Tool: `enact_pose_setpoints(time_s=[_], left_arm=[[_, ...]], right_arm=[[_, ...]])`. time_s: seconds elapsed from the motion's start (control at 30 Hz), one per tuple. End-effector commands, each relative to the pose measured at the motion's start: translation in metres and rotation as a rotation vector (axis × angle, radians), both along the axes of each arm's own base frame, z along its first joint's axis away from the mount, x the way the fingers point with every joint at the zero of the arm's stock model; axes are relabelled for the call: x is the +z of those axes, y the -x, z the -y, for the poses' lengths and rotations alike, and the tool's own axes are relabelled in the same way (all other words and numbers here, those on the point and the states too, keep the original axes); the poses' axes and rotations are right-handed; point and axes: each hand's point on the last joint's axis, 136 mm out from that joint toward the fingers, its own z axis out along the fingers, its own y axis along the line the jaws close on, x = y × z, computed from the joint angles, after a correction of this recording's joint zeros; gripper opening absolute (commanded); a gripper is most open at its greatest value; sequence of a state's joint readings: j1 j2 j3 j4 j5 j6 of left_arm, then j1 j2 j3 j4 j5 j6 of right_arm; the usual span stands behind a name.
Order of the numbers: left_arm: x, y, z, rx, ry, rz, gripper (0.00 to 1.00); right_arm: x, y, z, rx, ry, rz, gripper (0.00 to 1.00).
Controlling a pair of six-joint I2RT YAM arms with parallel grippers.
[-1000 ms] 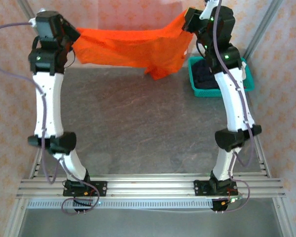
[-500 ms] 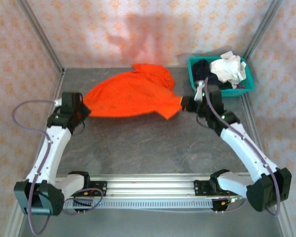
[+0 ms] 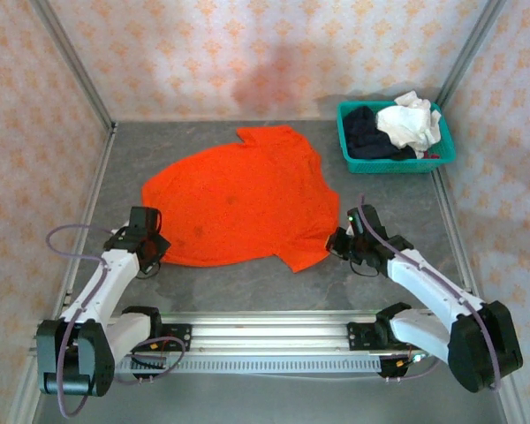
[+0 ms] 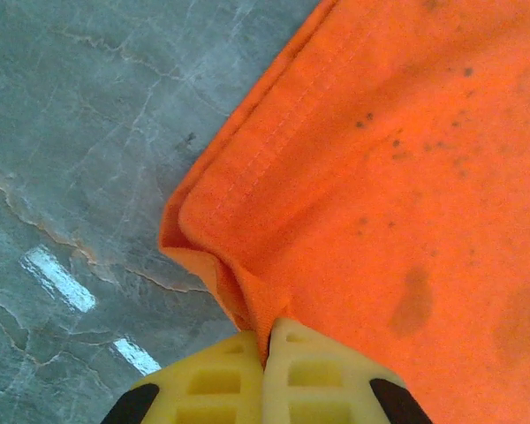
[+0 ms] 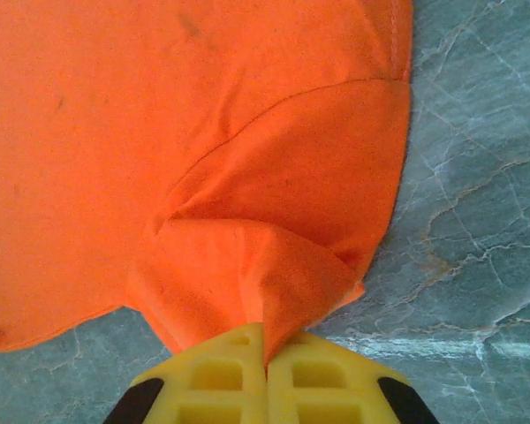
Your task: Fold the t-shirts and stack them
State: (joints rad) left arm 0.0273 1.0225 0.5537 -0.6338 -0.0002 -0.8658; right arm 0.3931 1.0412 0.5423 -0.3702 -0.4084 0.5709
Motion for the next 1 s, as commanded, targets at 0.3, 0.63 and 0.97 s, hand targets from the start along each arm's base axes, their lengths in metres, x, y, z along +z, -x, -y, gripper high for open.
enact_pose_setpoints(time_s=[0.3, 0.63, 0.97], left_arm=[[0.009, 0.009, -0.025, 0.086, -0.125, -0.022, 0.51], [0.052, -0.063, -0.02, -0.045, -0.142, 0.094, 0.96], [0.038, -0.183, -0.027, -0.056, -0.15, 0.038, 0.82]], right_arm=[[0.003, 0.023, 0.008, -0.003, 0.022, -0.058, 0.55], [0.051, -0.055, 0.013, 0.06, 0.252, 0.179, 0.66], [0.041, -0.209, -0.043, 0.069, 0.302, 0.285, 0.44]])
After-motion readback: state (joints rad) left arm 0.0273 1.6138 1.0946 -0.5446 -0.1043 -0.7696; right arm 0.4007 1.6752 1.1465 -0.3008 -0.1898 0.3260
